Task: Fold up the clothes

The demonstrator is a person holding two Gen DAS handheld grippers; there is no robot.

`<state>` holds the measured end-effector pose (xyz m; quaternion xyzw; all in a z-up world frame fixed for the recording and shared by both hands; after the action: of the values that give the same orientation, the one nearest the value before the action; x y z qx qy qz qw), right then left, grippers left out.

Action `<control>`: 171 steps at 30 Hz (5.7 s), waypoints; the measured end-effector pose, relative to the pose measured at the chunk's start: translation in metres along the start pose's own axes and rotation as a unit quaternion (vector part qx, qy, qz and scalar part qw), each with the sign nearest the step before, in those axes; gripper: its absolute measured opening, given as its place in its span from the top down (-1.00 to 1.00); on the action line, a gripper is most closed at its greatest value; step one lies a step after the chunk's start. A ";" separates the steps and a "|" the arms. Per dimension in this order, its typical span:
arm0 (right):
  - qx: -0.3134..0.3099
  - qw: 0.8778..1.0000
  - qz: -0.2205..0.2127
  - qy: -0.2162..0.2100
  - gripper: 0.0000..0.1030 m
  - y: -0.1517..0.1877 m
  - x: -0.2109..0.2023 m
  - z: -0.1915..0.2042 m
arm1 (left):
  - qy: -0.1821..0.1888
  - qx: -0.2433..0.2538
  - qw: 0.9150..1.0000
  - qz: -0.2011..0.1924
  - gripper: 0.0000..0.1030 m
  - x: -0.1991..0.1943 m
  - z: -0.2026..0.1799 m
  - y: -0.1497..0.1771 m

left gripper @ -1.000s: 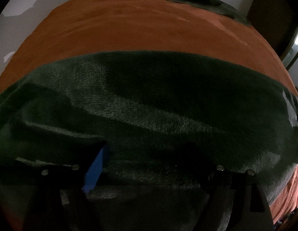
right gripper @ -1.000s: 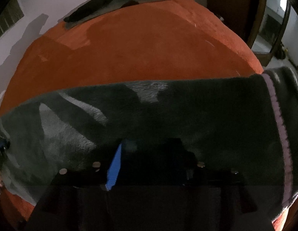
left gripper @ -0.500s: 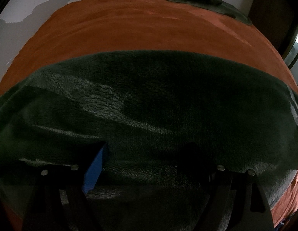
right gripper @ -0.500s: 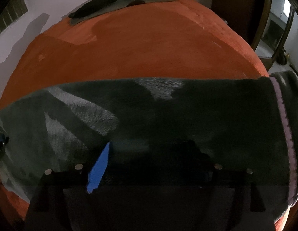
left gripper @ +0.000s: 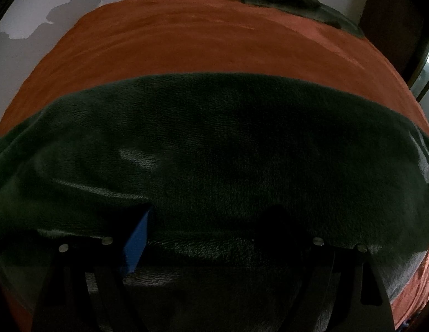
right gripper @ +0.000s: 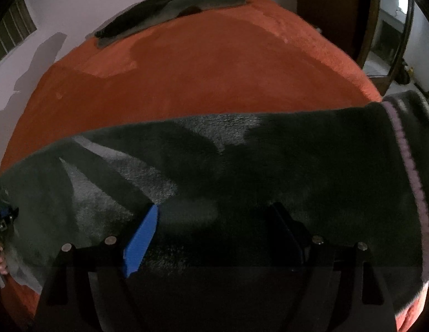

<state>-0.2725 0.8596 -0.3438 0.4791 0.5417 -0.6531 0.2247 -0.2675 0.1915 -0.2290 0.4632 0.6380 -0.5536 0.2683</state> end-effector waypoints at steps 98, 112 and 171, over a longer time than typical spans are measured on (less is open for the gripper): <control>-0.478 0.842 -0.247 0.038 -0.20 0.131 -0.139 0.310 | 0.195 -0.039 0.975 0.103 -0.73 0.034 -0.077 0.017; -0.476 0.848 -0.230 0.039 0.57 0.122 -0.131 0.333 | 0.307 -0.011 0.944 0.123 -0.70 -0.009 -0.112 0.044; -0.121 0.990 -0.061 -0.046 0.18 0.059 -0.143 0.165 | 0.313 -0.037 0.938 0.143 -0.53 0.049 -0.129 -0.016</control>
<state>-0.2248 0.6567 -0.2564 0.3843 0.6339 -0.6165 0.2652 -0.2803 0.3298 -0.2322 0.6891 0.6368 -0.3123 0.1486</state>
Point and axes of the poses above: each gripper's, at about its wrist camera, not at the fingertips, and x roughly the way its jaws point, z to its left, y to its underside, the point moved 6 cm from there along x, roughly the way its jaws point, and after that the axes turned 13 degrees about y, right-handed, at the moved point
